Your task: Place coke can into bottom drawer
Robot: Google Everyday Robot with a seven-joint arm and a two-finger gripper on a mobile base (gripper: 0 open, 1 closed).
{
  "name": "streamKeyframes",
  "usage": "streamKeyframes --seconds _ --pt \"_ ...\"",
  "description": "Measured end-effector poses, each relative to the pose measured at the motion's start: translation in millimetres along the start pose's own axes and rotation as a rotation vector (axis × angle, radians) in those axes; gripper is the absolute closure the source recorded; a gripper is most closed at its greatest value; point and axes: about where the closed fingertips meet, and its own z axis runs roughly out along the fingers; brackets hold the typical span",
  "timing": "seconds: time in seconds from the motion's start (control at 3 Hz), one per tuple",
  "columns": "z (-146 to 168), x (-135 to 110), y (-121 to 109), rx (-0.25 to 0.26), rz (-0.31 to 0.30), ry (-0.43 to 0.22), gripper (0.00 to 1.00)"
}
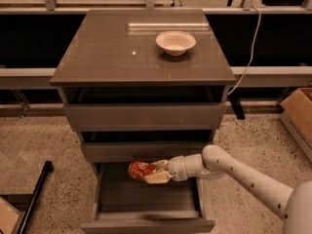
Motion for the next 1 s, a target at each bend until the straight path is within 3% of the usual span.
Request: streamKeyframes --seconds 0.33,1.0 --pt "6.0 8.7 -5.1 -0.003 0.022 0.016 1.00" --pt "46.1 97.4 -51.0 -0.037 0.149 -0.055 1.00"
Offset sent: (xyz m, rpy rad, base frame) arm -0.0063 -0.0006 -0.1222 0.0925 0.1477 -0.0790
